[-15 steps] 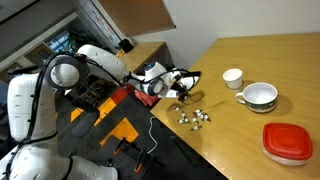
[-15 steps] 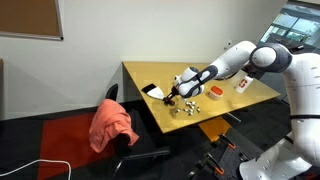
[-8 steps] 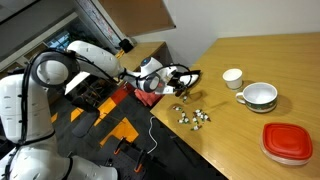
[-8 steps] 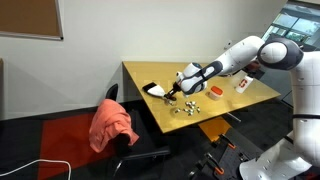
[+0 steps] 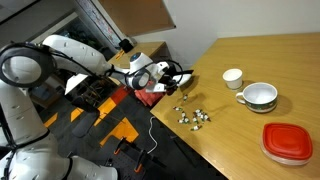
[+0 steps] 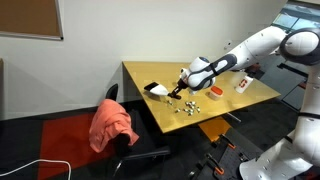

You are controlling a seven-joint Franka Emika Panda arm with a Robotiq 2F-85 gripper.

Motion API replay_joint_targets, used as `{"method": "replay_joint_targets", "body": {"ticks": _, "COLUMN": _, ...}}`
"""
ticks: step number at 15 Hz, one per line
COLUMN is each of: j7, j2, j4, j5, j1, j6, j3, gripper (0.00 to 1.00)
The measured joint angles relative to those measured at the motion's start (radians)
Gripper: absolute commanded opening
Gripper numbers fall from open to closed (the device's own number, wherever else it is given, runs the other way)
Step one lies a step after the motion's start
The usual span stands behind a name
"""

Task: Pick the brush and sweep the candy on the counter

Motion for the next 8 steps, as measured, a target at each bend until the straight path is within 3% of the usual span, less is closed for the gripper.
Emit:
{"method": "replay_joint_targets", "body": {"ticks": 4, "j7": -0.146, "j2": -0.118, "j4": -0.090, "j5": 0.031, "j1": -0.090, "j6": -0.154, "j3": 0.107, "gripper": 0.13}}
{"method": "replay_joint_targets", "body": {"ticks": 8, "j7": -0.301, "j2": -0.244, "j4": -0.140, "j5": 0.036, "j1": -0.092, "j6": -0.398, "j3": 0.081, "gripper": 0.13}}
